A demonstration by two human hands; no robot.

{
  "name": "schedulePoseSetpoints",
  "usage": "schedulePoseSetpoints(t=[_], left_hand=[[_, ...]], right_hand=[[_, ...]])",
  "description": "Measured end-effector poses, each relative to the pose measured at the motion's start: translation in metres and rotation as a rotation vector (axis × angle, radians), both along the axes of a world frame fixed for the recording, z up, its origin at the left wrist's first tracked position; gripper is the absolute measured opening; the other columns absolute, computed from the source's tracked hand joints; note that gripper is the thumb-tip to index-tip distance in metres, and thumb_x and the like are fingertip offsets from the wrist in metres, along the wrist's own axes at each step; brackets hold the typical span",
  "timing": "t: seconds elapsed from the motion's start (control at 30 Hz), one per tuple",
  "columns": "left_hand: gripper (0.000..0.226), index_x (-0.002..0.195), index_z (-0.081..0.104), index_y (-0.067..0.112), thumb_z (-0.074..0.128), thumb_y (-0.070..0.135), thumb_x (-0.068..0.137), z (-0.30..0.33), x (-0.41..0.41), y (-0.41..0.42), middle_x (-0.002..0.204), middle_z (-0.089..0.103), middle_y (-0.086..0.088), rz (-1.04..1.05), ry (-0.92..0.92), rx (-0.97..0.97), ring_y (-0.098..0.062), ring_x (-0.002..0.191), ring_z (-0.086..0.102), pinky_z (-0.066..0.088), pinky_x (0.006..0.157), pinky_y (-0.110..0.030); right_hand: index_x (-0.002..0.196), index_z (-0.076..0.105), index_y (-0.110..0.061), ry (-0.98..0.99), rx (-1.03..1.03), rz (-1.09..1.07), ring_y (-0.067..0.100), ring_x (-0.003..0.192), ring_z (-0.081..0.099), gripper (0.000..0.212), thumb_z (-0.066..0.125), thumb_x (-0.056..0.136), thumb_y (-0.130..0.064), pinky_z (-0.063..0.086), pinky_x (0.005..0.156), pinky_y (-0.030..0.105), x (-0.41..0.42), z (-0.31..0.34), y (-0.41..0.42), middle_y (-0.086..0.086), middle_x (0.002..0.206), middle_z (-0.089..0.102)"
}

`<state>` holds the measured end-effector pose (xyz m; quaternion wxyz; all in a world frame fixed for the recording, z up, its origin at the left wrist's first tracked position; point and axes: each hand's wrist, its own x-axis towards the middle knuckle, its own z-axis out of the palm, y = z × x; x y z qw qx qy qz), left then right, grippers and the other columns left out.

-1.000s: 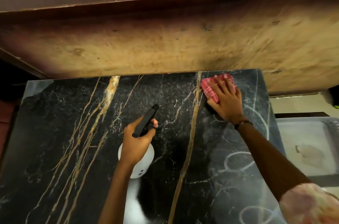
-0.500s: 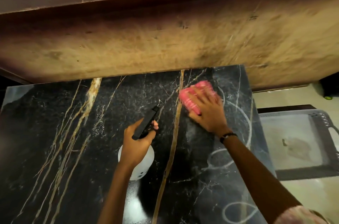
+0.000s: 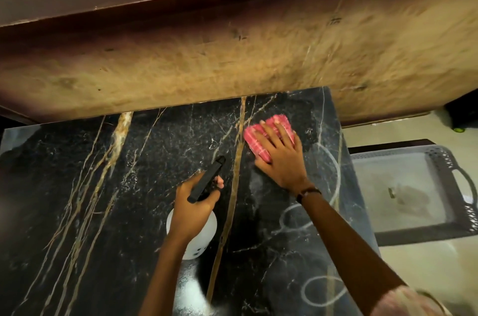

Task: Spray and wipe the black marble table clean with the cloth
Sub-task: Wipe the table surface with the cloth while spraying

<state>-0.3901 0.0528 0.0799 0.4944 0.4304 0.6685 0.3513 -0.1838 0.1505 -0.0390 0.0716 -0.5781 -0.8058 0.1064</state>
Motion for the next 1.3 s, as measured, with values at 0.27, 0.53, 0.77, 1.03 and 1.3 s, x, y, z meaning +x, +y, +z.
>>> schedulePoseSetpoints(t=[0.27,0.53,0.77,1.03,1.3], left_hand=[[0.025,0.080,0.065,0.010,0.054,-0.011,0.084,0.009,0.015,-0.013,0.080,0.066,-0.009,0.004,-0.026,-0.022,0.000,0.046,0.055,0.039,0.056,-0.017],[0.026,0.081,0.066,0.012,0.053,-0.010,0.084,0.013,0.031,-0.029,0.079,0.066,-0.009,-0.011,-0.014,-0.027,0.002,0.045,0.055,0.044,0.047,-0.014],[0.019,0.082,0.066,0.004,0.053,-0.010,0.086,0.013,0.039,-0.045,0.058,0.055,-0.011,0.011,-0.031,-0.036,-0.006,0.036,0.043,0.036,0.042,-0.014],[0.017,0.082,0.067,0.006,0.057,-0.006,0.085,0.009,0.045,-0.071,0.064,0.056,-0.011,0.005,-0.004,-0.042,-0.006,0.040,0.046,0.039,0.044,-0.017],[0.020,0.079,0.067,0.007,0.056,-0.009,0.083,0.004,0.048,-0.096,0.054,0.061,0.010,0.022,0.022,-0.026,-0.001,0.044,0.050,0.040,0.048,-0.015]], right_hand=[[0.147,0.030,-0.030,0.020,-0.079,-0.396,0.032,0.143,0.019,0.079,0.030,0.077,-0.067,0.022,0.106,0.064,0.111,0.008,0.000,0.001,0.156,0.028],[0.146,0.032,-0.029,0.025,-0.036,-0.071,0.030,0.144,0.021,0.071,0.036,0.082,-0.061,0.017,0.107,0.065,0.041,0.005,-0.011,0.003,0.155,0.030],[0.146,0.031,-0.030,-0.004,0.005,-0.040,0.024,0.145,0.014,0.070,0.038,0.083,-0.060,0.024,0.110,0.059,0.137,0.000,-0.096,0.001,0.155,0.025],[0.146,0.033,-0.030,0.041,-0.103,-0.274,0.034,0.144,0.019,0.077,0.029,0.077,-0.064,0.014,0.107,0.067,0.074,0.012,-0.028,0.003,0.156,0.028],[0.146,0.029,-0.036,0.029,0.000,0.293,0.025,0.146,0.015,0.068,0.042,0.084,-0.058,0.012,0.113,0.058,-0.008,0.005,-0.105,-0.003,0.156,0.027]])
